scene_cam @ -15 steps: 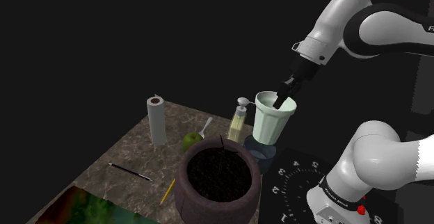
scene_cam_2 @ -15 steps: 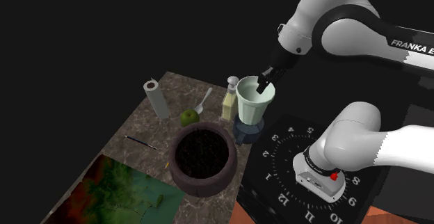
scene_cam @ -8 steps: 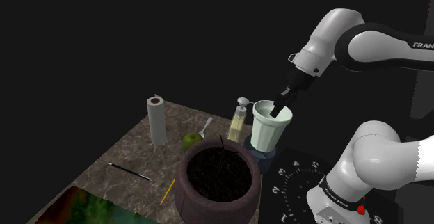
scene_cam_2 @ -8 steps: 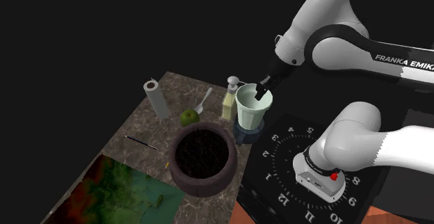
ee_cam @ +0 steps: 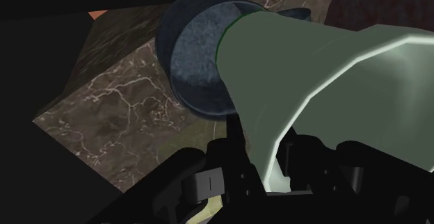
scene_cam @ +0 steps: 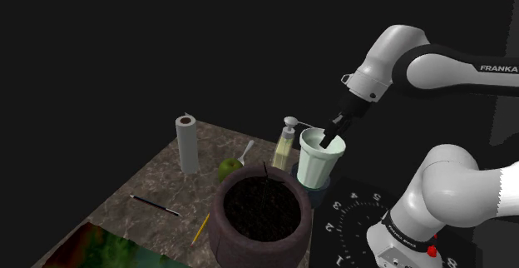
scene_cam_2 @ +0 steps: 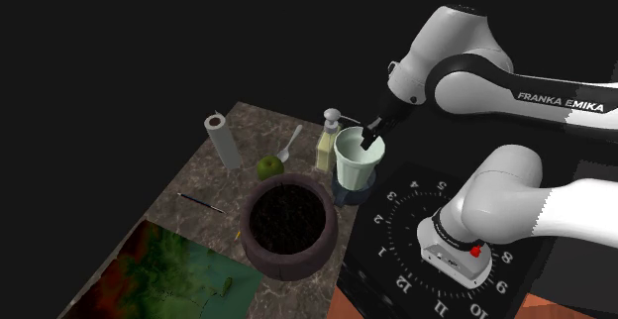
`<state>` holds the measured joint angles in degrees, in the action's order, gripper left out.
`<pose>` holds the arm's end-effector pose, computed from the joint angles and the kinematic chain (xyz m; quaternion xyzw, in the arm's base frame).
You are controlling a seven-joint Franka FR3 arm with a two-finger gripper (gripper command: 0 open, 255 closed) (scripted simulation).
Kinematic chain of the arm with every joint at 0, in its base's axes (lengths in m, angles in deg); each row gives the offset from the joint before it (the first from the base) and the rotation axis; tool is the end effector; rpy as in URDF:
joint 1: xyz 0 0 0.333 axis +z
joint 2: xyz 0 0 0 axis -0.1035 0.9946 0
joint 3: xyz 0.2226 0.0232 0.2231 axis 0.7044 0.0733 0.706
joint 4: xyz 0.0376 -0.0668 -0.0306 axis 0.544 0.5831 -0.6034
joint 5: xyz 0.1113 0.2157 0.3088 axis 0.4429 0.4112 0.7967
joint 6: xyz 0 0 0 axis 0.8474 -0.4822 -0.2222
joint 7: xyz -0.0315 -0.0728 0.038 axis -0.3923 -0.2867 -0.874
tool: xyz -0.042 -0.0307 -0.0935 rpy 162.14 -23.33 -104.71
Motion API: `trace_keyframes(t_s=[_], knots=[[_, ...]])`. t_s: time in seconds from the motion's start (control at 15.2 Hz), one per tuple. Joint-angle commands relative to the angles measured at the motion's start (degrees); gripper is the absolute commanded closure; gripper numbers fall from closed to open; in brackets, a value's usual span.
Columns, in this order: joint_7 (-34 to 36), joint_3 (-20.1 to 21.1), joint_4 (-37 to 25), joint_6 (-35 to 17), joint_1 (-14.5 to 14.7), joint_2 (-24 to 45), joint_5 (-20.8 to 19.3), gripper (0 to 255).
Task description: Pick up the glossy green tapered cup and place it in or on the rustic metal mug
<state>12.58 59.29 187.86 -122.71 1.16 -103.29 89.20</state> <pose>0.2673 0.0560 0.4651 -0.9870 0.0220 -0.0665 0.1450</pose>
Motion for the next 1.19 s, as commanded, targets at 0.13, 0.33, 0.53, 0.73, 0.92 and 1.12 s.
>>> trace_keyframes(t_s=[0.13, 0.33, 0.53, 0.73, 0.92, 1.12], knots=[[-0.03, 0.02, 0.14, -0.05, -0.02, 0.05, -0.03, 255], [-0.05, 0.02, 0.2, -0.08, -0.02, 0.02, -0.02, 0], [-0.03, 0.03, 0.22, -0.05, -0.01, -0.03, -0.02, 0], [0.18, -1.03, -3.02, 4.38, -0.78, -1.09, -1.26, 0], [0.34, -1.95, -6.06, 8.08, -1.31, -1.65, -2.25, 0], [0.34, -1.95, -6.06, 8.08, -1.31, -1.65, -2.25, 0]])
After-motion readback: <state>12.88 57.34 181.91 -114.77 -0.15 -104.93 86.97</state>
